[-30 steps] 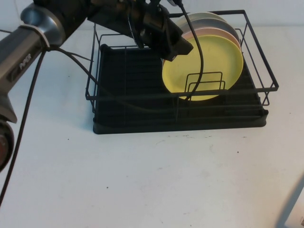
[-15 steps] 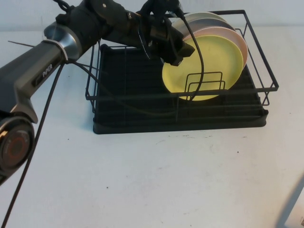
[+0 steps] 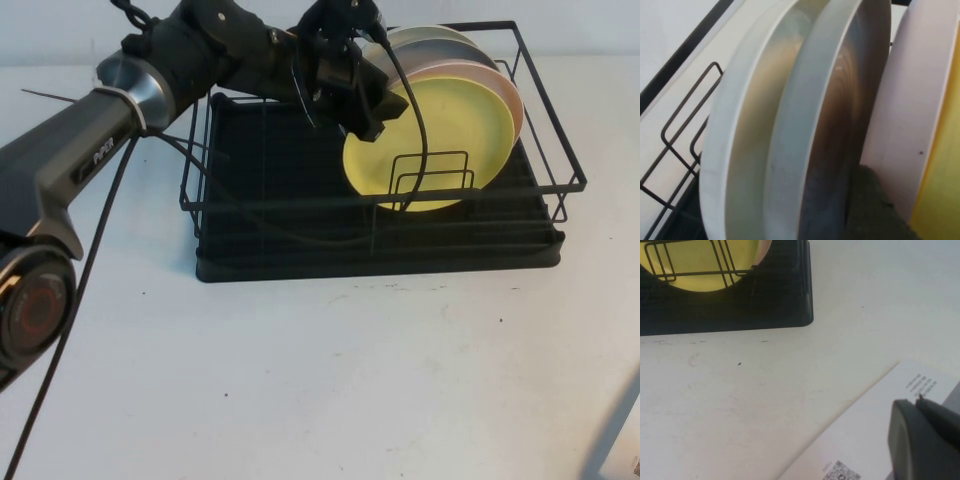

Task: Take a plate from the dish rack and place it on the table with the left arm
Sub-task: Grasp the plate from the shelf, then place the plate from the table

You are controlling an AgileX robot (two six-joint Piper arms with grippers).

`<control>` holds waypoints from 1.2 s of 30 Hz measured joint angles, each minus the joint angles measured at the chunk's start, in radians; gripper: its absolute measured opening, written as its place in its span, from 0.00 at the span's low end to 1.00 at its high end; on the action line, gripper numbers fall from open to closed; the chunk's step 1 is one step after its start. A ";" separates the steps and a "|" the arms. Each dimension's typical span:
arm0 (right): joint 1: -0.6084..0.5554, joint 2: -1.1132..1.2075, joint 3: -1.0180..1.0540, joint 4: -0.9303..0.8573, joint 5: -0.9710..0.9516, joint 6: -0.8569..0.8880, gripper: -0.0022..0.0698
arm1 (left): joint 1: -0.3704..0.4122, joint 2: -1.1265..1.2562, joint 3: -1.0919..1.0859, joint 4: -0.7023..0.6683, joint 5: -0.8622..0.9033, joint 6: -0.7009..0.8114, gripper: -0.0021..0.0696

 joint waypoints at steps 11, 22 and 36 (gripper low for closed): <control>0.000 0.000 0.000 0.000 0.000 0.000 0.00 | 0.002 -0.037 -0.006 0.122 -0.016 -0.019 0.10; 0.000 0.000 0.000 0.000 0.000 0.000 0.00 | 0.002 -0.126 -0.006 0.212 -0.013 -0.096 0.09; 0.000 0.000 0.000 0.000 0.000 0.000 0.00 | 0.050 -0.414 -0.006 0.453 0.351 -0.580 0.07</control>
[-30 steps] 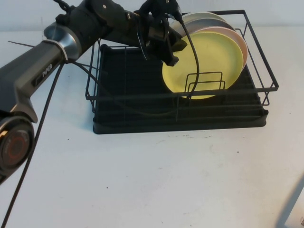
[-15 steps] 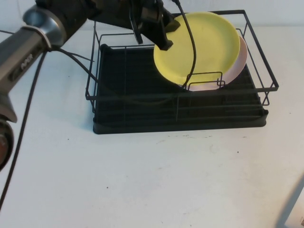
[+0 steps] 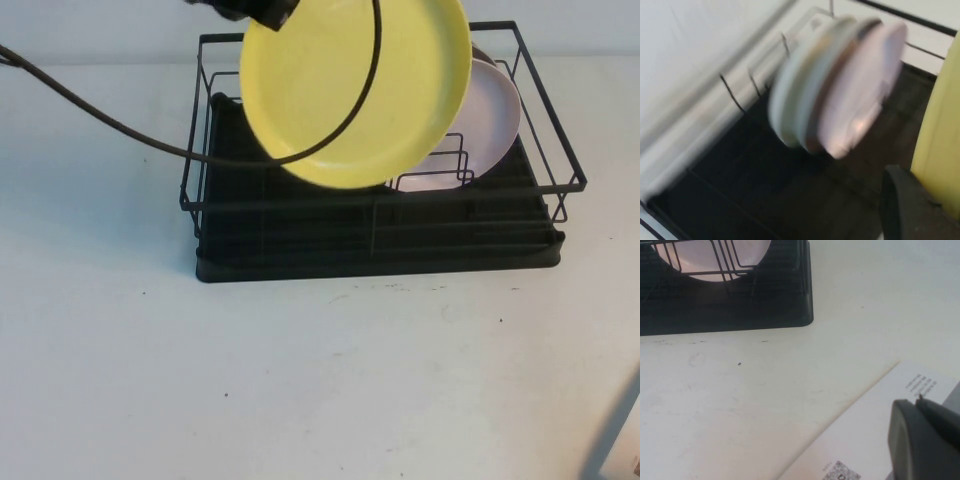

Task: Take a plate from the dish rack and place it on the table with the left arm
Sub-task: Place the plate from the table

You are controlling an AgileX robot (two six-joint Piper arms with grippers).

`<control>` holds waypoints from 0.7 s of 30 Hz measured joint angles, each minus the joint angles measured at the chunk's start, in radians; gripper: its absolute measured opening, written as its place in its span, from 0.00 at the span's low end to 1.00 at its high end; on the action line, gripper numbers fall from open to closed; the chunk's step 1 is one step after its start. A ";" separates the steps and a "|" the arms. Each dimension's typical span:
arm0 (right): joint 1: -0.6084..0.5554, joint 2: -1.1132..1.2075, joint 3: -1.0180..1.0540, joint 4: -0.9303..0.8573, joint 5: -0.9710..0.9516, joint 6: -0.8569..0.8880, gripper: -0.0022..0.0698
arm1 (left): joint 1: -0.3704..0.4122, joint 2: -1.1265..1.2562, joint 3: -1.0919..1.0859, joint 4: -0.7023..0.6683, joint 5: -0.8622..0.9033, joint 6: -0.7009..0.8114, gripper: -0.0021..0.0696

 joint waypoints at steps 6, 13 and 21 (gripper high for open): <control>0.000 0.000 0.000 0.000 0.000 0.000 0.00 | 0.140 -0.031 0.122 -0.312 0.152 -0.048 0.07; 0.000 0.000 0.000 0.000 0.000 0.000 0.00 | 0.135 -0.214 0.580 -0.468 0.141 0.076 0.07; 0.000 0.000 0.000 0.000 0.000 0.000 0.00 | 0.110 -0.367 1.148 -0.628 -0.200 0.287 0.07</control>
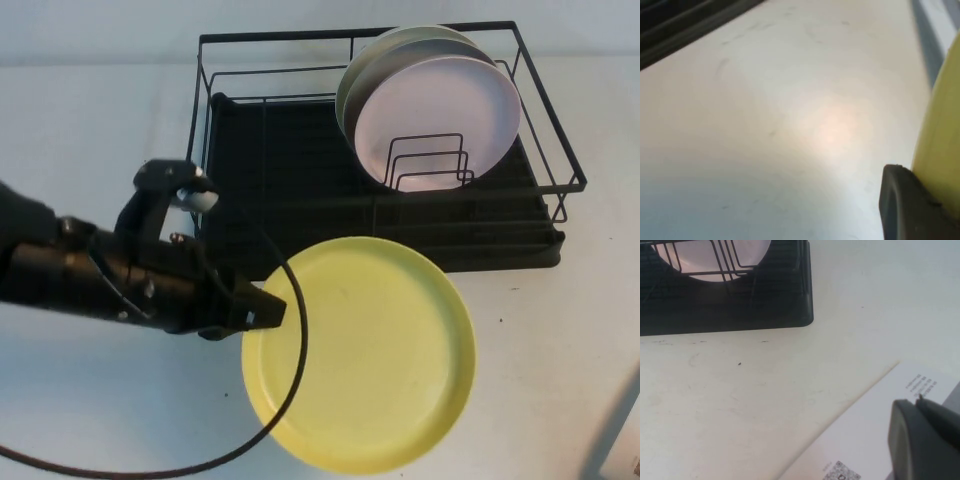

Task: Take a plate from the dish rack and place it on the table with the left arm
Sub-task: Place the plate from the table

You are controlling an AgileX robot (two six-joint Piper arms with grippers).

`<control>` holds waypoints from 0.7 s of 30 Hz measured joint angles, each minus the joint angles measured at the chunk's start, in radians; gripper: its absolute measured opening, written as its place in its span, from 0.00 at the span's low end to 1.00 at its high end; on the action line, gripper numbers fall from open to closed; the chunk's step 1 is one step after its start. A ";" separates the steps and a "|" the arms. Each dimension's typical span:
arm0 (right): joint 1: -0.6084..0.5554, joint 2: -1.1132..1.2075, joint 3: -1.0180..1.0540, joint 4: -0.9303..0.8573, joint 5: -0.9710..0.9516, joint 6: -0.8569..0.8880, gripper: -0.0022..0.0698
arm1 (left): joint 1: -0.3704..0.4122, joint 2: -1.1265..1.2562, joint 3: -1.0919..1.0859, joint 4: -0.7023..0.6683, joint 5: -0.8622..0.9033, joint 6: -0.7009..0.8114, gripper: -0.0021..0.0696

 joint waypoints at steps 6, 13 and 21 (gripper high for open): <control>0.000 0.000 0.000 0.000 0.000 0.000 0.00 | 0.000 0.047 0.161 -0.216 -0.236 0.182 0.07; 0.000 0.000 0.000 0.000 0.000 0.000 0.00 | 0.000 0.182 0.165 -0.396 -0.277 0.429 0.07; 0.000 0.000 0.000 0.000 0.000 0.000 0.00 | 0.000 0.258 0.165 -0.438 -0.321 0.554 0.26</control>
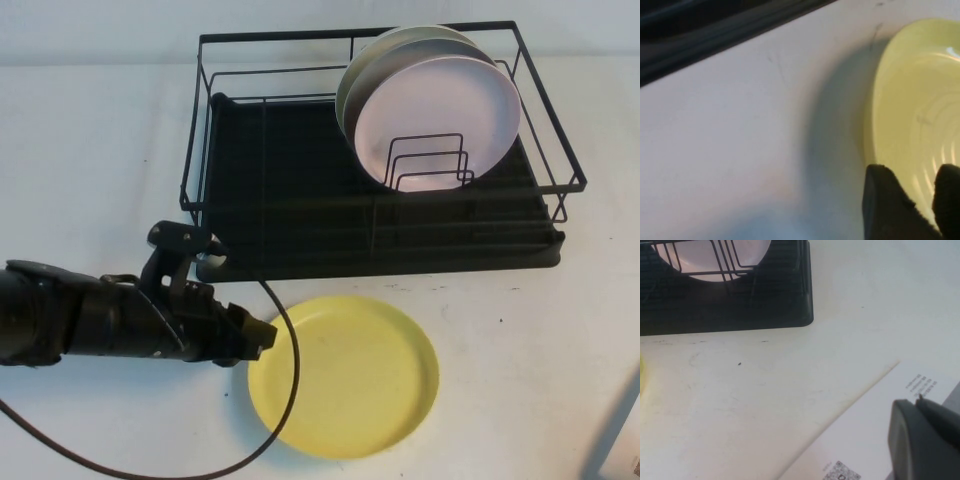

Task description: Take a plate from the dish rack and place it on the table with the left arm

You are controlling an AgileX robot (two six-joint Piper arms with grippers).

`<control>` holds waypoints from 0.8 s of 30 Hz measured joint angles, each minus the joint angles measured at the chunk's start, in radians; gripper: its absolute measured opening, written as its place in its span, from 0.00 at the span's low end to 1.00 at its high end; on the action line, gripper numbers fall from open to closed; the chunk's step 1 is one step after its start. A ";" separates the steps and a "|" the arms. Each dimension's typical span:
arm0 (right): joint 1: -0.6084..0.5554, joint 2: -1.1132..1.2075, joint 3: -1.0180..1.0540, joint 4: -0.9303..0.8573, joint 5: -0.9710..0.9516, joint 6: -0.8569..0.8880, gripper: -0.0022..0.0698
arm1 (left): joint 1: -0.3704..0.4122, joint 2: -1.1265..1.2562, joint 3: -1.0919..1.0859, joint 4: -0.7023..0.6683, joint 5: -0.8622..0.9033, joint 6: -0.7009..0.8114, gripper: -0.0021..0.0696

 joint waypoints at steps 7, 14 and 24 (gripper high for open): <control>0.000 0.000 0.000 0.000 0.000 0.000 0.00 | 0.000 -0.010 0.000 0.006 -0.110 0.030 0.54; 0.000 0.000 0.000 0.000 0.000 0.000 0.00 | 0.000 -0.249 -0.019 0.078 -0.128 0.036 0.39; 0.000 0.000 0.000 0.000 0.000 0.000 0.00 | 0.000 -0.672 0.142 0.153 -0.083 -0.047 0.04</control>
